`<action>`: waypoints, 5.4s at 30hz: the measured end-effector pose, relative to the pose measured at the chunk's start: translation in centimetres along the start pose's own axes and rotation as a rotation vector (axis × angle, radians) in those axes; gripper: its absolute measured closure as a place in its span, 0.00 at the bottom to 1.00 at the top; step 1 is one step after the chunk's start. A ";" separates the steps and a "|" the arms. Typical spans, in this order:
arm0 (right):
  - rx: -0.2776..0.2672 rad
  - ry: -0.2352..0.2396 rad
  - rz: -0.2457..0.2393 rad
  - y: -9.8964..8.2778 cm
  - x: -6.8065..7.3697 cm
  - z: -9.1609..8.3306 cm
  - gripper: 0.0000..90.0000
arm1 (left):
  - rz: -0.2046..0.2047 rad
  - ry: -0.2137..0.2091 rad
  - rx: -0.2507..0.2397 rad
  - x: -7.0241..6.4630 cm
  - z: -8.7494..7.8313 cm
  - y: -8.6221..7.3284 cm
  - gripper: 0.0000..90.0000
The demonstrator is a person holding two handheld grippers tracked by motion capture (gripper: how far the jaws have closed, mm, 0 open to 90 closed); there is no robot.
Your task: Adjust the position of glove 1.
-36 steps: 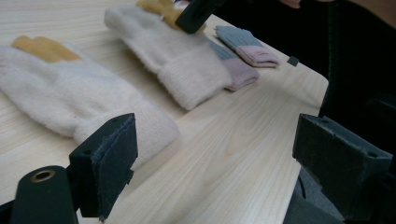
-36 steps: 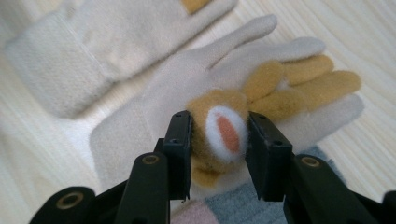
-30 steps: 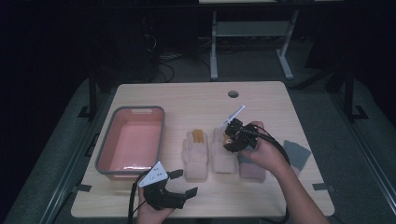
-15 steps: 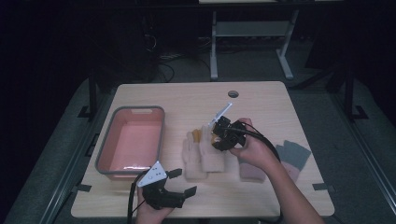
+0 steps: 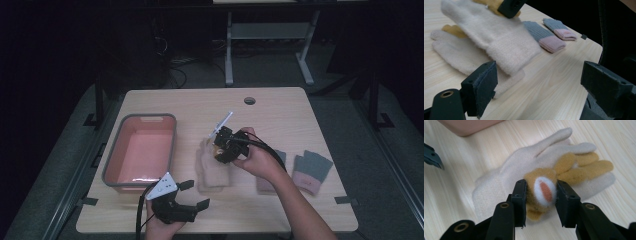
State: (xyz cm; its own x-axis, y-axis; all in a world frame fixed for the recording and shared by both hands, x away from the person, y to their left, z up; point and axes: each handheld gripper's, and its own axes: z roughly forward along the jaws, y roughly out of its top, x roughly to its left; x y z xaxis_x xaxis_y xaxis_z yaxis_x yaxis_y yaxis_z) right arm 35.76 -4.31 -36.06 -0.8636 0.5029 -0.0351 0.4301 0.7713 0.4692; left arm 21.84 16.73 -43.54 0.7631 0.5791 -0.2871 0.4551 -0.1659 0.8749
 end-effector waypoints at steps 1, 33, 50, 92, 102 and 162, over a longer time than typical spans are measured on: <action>0.000 0.002 0.001 0.1 0.1 0.1 0.70 | 0.000 0.000 0.000 0.0 0.0 0.0 0.16; 0.051 0.082 0.043 0.2 -0.4 4.8 0.68 | 0.004 -0.003 0.004 0.0 0.0 0.0 0.16; 0.050 0.095 0.057 -0.4 -0.6 5.2 0.61 | 0.004 -0.002 0.009 0.0 0.1 -0.1 0.16; 0.030 0.095 -0.030 2.7 1.1 5.6 0.48 | -0.008 -0.008 0.015 -0.2 0.3 -0.2 0.16; 0.065 0.071 -0.056 3.6 1.7 7.1 0.46 | -0.004 -0.010 0.022 -0.2 0.3 -0.3 0.16; -0.117 0.088 0.324 -7.2 -1.7 1.2 0.40 | -0.301 0.019 0.172 3.2 6.4 2.6 0.22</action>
State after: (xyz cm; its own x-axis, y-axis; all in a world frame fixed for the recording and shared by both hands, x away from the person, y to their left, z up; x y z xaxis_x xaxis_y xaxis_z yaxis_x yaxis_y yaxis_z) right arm 34.43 -10.22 -40.46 -0.7087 0.6749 0.2056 0.6567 0.5246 0.5418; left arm 28.42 12.98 -44.64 0.5748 0.6368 -0.5139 0.7308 -0.1168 0.6726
